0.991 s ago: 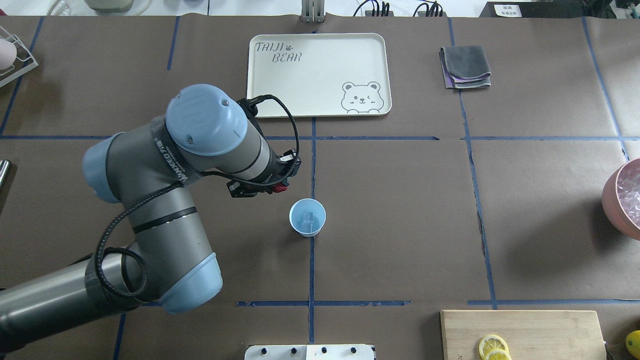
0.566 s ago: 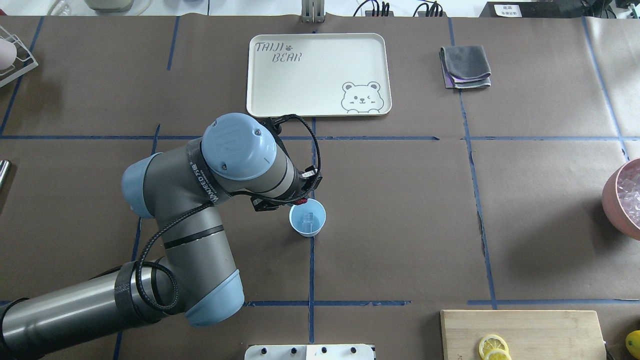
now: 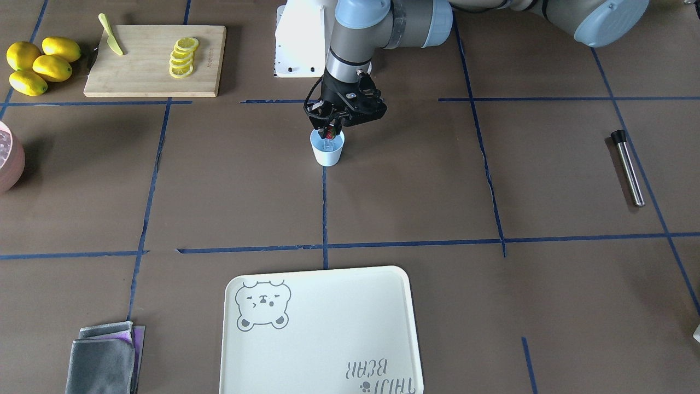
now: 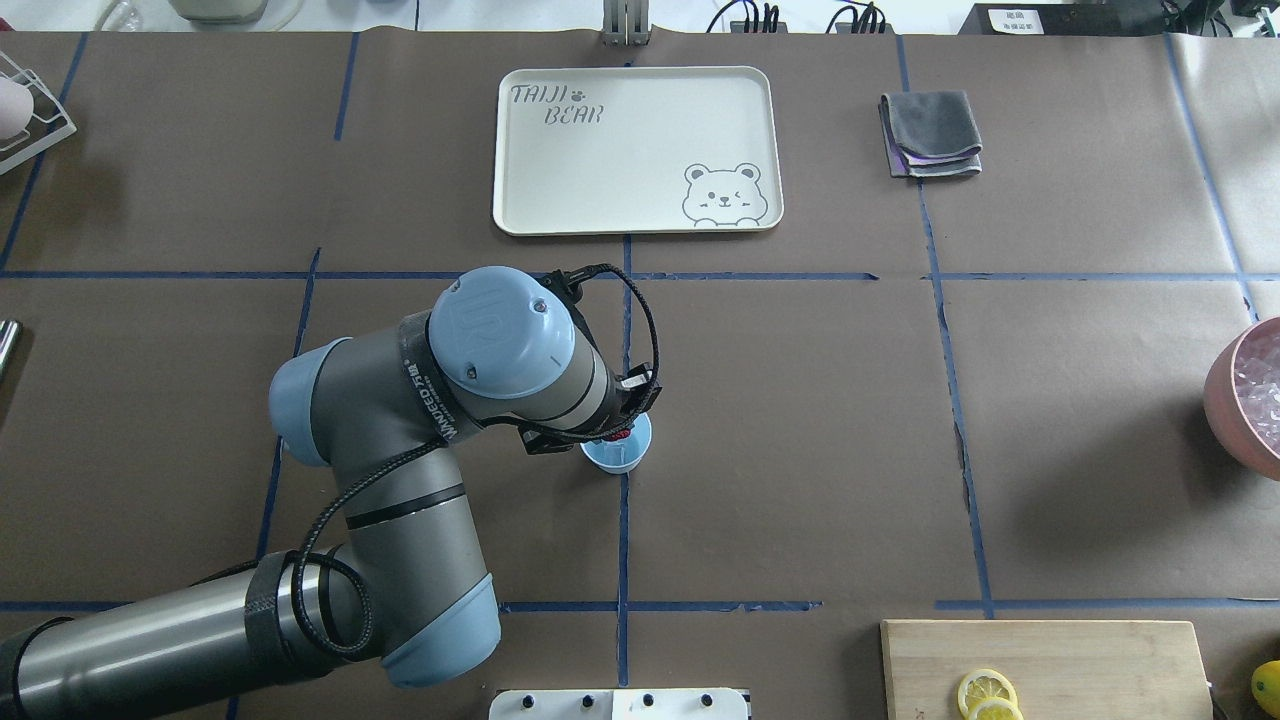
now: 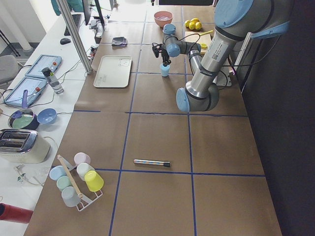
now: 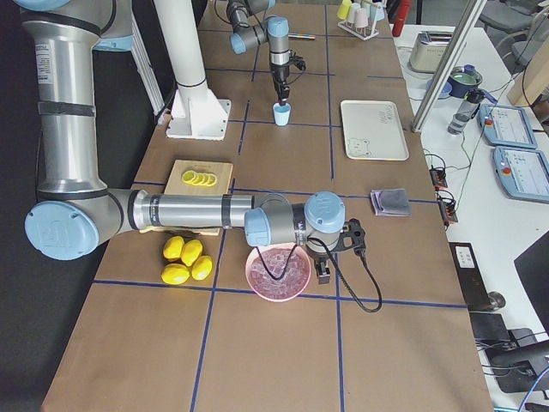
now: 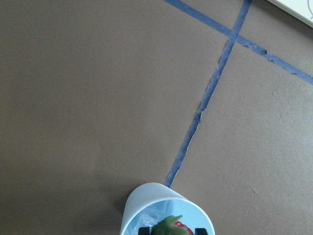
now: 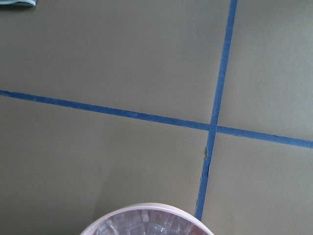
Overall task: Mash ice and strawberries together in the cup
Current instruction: 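Open the left gripper to drop the strawberry into the cup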
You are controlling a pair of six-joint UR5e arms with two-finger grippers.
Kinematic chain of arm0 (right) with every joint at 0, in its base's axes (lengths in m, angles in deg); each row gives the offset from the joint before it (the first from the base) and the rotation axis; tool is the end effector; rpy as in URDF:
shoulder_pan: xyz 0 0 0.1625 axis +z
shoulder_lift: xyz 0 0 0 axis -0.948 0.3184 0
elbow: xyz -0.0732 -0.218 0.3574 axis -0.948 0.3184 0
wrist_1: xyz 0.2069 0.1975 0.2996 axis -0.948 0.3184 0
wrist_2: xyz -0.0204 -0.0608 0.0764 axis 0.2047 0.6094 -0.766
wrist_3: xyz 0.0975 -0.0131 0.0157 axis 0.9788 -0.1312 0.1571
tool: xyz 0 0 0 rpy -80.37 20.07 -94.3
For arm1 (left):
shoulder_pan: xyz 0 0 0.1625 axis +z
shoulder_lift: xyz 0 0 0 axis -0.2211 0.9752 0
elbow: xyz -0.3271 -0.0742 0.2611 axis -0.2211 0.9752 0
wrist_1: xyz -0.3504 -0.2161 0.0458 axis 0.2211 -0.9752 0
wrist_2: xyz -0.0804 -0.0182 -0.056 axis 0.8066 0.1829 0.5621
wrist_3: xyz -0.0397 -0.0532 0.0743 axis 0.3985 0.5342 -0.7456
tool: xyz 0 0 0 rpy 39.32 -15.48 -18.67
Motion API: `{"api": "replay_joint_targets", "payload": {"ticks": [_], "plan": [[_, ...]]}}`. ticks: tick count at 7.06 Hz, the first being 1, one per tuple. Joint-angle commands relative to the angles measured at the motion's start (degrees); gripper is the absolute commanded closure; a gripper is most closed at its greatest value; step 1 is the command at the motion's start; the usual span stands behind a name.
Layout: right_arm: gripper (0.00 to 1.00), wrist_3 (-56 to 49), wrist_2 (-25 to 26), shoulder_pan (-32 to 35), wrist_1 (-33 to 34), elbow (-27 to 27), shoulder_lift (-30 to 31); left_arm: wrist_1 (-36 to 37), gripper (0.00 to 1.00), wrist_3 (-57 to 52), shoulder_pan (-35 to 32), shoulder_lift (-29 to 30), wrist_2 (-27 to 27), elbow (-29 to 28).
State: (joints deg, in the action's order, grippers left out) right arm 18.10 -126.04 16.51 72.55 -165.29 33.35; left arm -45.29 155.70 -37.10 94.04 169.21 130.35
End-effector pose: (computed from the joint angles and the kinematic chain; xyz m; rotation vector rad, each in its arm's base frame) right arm 0.0389 -0.4982 0.6221 0.1430 -0.8761 -0.1168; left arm 0.5627 -0.3726 0.1459 -0.1142 0.9926 -0.4171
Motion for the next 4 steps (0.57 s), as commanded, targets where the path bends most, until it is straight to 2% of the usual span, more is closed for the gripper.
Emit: {"api": "replay_joint_targets", "payload": {"ticks": [1,2,4], "plan": [[0.0,-0.08,0.09,0.03,0.0,0.06,0.02,-0.02,0.06,-0.97,0.07,-0.19,0.0,0.06],[0.0,-0.17,0.09,0.03,-0.09,0.06,0.02,0.07,0.0,-0.98,0.07,-0.19,-0.09,0.24],[0.0,-0.7,0.17,0.03,-0.18,1.02,0.19,0.42,0.0,-2.11,-0.28,-0.28,0.09,1.73]]}}
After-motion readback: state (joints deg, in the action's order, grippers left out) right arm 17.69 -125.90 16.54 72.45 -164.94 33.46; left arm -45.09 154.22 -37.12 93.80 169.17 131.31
